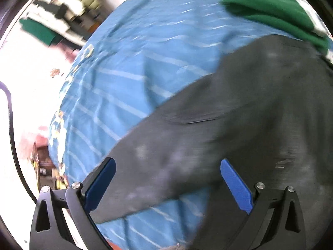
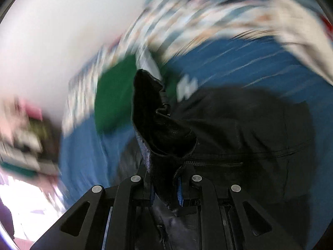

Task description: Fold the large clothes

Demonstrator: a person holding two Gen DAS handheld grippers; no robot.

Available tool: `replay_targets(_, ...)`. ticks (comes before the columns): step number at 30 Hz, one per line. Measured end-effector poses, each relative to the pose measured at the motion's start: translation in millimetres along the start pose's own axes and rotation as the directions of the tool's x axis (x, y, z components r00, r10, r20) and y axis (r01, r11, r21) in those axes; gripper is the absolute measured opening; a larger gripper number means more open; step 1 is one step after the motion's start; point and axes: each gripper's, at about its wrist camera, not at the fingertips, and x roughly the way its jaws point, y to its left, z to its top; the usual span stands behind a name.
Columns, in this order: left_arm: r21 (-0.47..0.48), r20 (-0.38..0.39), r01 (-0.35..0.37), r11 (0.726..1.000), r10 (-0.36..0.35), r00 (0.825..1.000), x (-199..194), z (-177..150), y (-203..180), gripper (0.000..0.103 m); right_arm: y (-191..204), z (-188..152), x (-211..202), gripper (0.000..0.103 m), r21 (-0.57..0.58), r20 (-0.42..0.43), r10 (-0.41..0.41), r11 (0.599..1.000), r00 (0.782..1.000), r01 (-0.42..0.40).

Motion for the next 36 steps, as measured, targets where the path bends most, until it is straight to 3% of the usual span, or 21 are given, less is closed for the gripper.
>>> replay_targets(3, -0.044, -0.038, -0.036, 0.998, 0.034, 0.999, 25.0, -5.0, 34.4, 0.103, 62.7, -47.7, 86.0, 0.016, -0.199, -0.131, -0.089, 0.978, 0.987, 0.062)
replay_targets(5, -0.069, -0.063, -0.047, 0.996, 0.043, 0.997, 39.3, -8.3, 52.9, 0.103, 92.1, -83.6, 133.6, 0.018, -0.313, -0.196, -0.199, 0.941, 0.960, 0.131)
replay_targets(7, -0.113, -0.102, -0.037, 0.993, 0.025, 0.994, 50.7, -12.1, 71.9, 0.103, 100.7, -97.6, 157.6, 0.027, -0.346, -0.242, -0.256, 0.924, 0.936, 0.163)
replay_targets(8, -0.134, -0.117, -0.025, 0.991, 0.010, 0.993, 53.2, -14.0, 79.6, 0.103, 105.2, -99.7, 160.7, 0.036, -0.345, -0.250, -0.256, 0.925, 0.934, 0.161)
replay_targets(9, -0.164, -0.132, -0.004, 0.986, -0.017, 0.991, 53.6, -17.3, 89.0, 0.103, 107.3, -97.5, 157.1, 0.052, -0.327, -0.270, -0.220, 0.937, 0.937, 0.126)
replay_targets(11, -0.229, -0.153, 0.055, 0.972, -0.092, 0.984, 51.3, -28.3, 109.4, 0.103, 106.0, -91.8, 142.8, 0.073, -0.246, -0.328, -0.109, 0.969, 0.938, 0.027)
replay_targets(13, -0.287, -0.160, 0.118, 0.951, -0.170, 0.972, 46.9, -40.1, 124.3, 0.103, 95.4, -78.6, 113.0, 0.074, -0.180, -0.328, -0.043, 0.983, 0.944, -0.018)
replay_targets(15, -0.369, -0.166, 0.195, 0.909, -0.271, 0.948, 45.0, -56.7, 142.1, 0.103, 81.1, -66.9, 84.8, 0.074, -0.167, -0.314, -0.058, 0.986, 0.948, 0.005)
replay_targets(17, -0.462, -0.178, 0.268, 0.846, -0.384, 0.906, 50.3, -74.2, 156.8, 0.102, 68.3, -63.6, 63.1, 0.074, -0.155, -0.313, -0.073, 0.988, 0.947, 0.025)
replay_targets(19, -0.561, -0.173, 0.328, 0.760, -0.495, 0.851, 62.4, -91.6, 167.0, 0.102, 41.0, -55.2, 45.7, 0.074, -0.158, -0.323, -0.120, 0.985, 0.939, 0.072)
replay_targets(22, -0.705, -0.117, 0.379, 0.599, -0.626, 0.771, 92.8, -114.6, 176.9, 0.101, 16.5, -63.2, 31.4, 0.074, -0.149, -0.348, -0.159, 0.982, 0.924, 0.113)
replay_targets(23, -0.750, -0.077, 0.388, 0.536, -0.653, 0.754, 103.9, -121.1, 179.7, 0.098, 3.8, -67.7, 26.9, 0.074, -0.144, -0.362, -0.172, 0.981, 0.916, 0.128)
replay_targets(25, -0.825, -0.020, 0.370, 0.427, -0.676, 0.737, 128.7, -130.2, 186.4, 0.095, -3.8, -79.4, 31.4, 0.074, -0.131, -0.381, -0.178, 0.982, 0.907, 0.138)
replay_targets(26, -0.857, -0.005, 0.341, 0.386, -0.669, 0.743, 139.1, -133.6, 190.7, 0.081, -6.1, -88.3, 33.9, 0.074, -0.130, -0.385, -0.189, 0.980, 0.904, 0.150)
replay_targets(28, -0.910, 0.014, 0.280, 0.307, -0.650, 0.760, 149.5, -136.8, 200.5, 0.069, -6.6, -100.4, 40.8, 0.074, -0.136, -0.393, -0.194, 0.979, 0.899, 0.151)
replay_targets(29, -0.919, 0.020, 0.261, 0.295, -0.625, 0.780, 149.0, -134.5, 205.9, 0.047, -4.4, -108.1, 44.7, 0.074, -0.150, -0.398, -0.204, 0.976, 0.894, 0.156)
replay_targets(32, -0.890, 0.040, 0.262, 0.373, -0.508, 0.860, 138.8, -109.2, 224.7, 0.003, 5.3, -123.3, 54.8, 0.074, -0.173, -0.402, -0.211, 0.973, 0.891, 0.152)
replay_targets(33, -0.870, 0.069, 0.280, 0.405, -0.463, 0.883, 134.3, -95.8, 233.9, 0.003, 9.7, -128.0, 59.1, 0.074, -0.182, -0.402, -0.213, 0.972, 0.890, 0.150)
replay_targets(35, -0.842, 0.139, 0.316, 0.437, -0.390, 0.910, 132.1, -74.1, 255.4, 0.002, 16.9, -133.6, 62.9, 0.074, -0.185, -0.402, -0.210, 0.972, 0.891, 0.146)
replay_targets(36, -0.838, 0.176, 0.333, 0.433, -0.364, 0.915, 135.5, -65.6, 270.2, 0.002, 20.1, -135.9, 64.0, 0.074, -0.179, -0.404, -0.201, 0.974, 0.893, 0.138)
